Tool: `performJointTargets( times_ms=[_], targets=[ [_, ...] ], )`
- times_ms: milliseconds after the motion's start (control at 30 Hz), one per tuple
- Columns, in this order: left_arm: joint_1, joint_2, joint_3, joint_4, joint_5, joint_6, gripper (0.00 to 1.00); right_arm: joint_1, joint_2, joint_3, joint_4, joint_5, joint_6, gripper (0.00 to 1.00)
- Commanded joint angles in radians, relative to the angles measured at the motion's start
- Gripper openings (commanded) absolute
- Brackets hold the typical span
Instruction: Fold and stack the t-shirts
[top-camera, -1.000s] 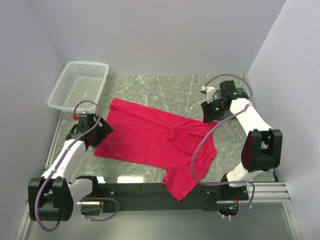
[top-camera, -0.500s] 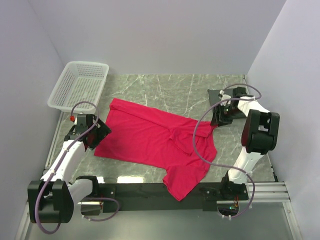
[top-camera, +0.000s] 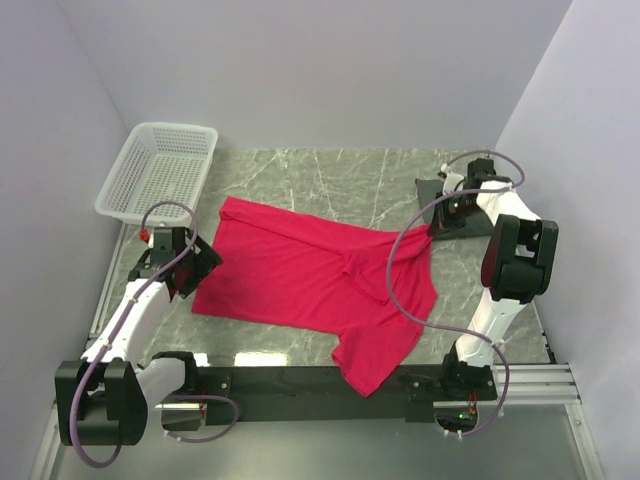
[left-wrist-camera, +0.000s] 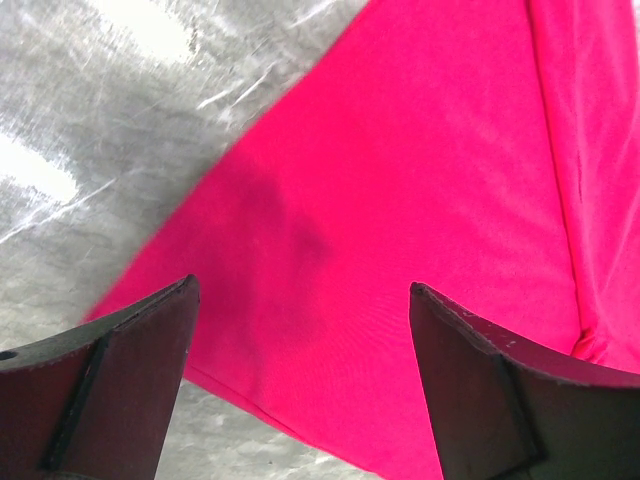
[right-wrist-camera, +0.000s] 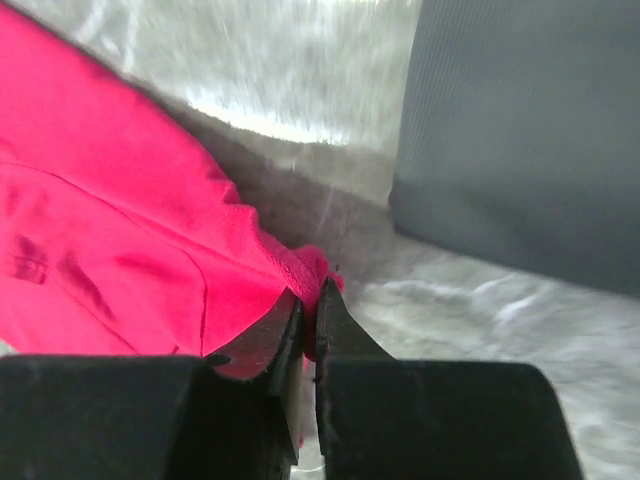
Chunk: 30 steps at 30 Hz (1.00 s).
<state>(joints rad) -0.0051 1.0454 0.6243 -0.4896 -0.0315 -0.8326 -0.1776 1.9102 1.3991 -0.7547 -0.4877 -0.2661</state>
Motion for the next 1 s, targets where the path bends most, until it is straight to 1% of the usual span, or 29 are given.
performJointTargets(
  times_ms=[0, 233, 333, 400, 500, 533, 600, 633, 733, 767, 800, 833, 867, 900, 933, 967],
  targets=[
    [0.004, 0.004, 0.052, 0.031, -0.007, 0.01, 0.91, 0.013, -0.007, 0.109, -0.029, 0.034, -0.048, 0.0],
    [0.004, 0.027, 0.057, 0.052, 0.01, 0.016, 0.91, 0.029, 0.078, 0.282, -0.069, 0.078, -0.076, 0.0],
    [0.004, 0.045, 0.051, 0.071, 0.024, 0.018, 0.9, 0.039, 0.147, 0.395, -0.075, 0.103, -0.07, 0.0],
    [0.004, 0.053, 0.048, 0.08, 0.042, 0.024, 0.9, 0.047, 0.171, 0.437, -0.083, 0.115, -0.067, 0.02],
    [0.004, 0.065, 0.04, 0.076, 0.061, 0.039, 0.89, 0.061, 0.181, 0.471, -0.075, 0.17, -0.07, 0.2],
    [0.004, 0.068, 0.041, 0.071, 0.062, 0.044, 0.89, 0.063, 0.176, 0.472, -0.068, 0.188, -0.073, 0.32],
    [0.004, 0.067, 0.037, 0.062, 0.068, 0.044, 0.89, 0.061, 0.141, 0.472, -0.048, 0.247, -0.09, 0.39],
    [0.004, 0.065, 0.035, 0.046, 0.074, 0.037, 0.89, 0.061, 0.124, 0.468, -0.043, 0.258, -0.102, 0.45],
    [0.004, 0.054, 0.02, 0.005, 0.087, 0.003, 0.89, 0.064, 0.035, 0.423, -0.054, 0.232, -0.18, 0.52],
    [0.004, 0.053, 0.017, -0.01, 0.091, -0.008, 0.89, 0.069, -0.017, 0.379, -0.078, 0.212, -0.241, 0.53],
    [0.004, 0.056, 0.008, -0.023, 0.099, -0.017, 0.89, 0.079, -0.046, 0.347, -0.09, 0.131, -0.286, 0.54],
    [0.004, 0.057, 0.005, -0.036, 0.108, -0.04, 0.88, 0.087, -0.08, 0.262, -0.104, 0.082, -0.338, 0.55],
    [0.004, 0.073, 0.003, -0.076, 0.12, -0.054, 0.87, 0.098, -0.153, 0.211, -0.139, 0.019, -0.466, 0.56],
    [0.004, 0.082, 0.002, -0.093, 0.139, -0.074, 0.86, 0.122, -0.196, 0.151, -0.15, -0.085, -0.54, 0.57],
    [0.004, 0.093, 0.003, -0.115, 0.151, -0.083, 0.85, 0.133, -0.242, 0.024, -0.172, -0.157, -0.627, 0.57],
    [0.004, 0.116, 0.006, -0.165, 0.153, -0.094, 0.83, 0.147, -0.332, -0.041, -0.243, -0.216, -0.845, 0.58]
  ],
)
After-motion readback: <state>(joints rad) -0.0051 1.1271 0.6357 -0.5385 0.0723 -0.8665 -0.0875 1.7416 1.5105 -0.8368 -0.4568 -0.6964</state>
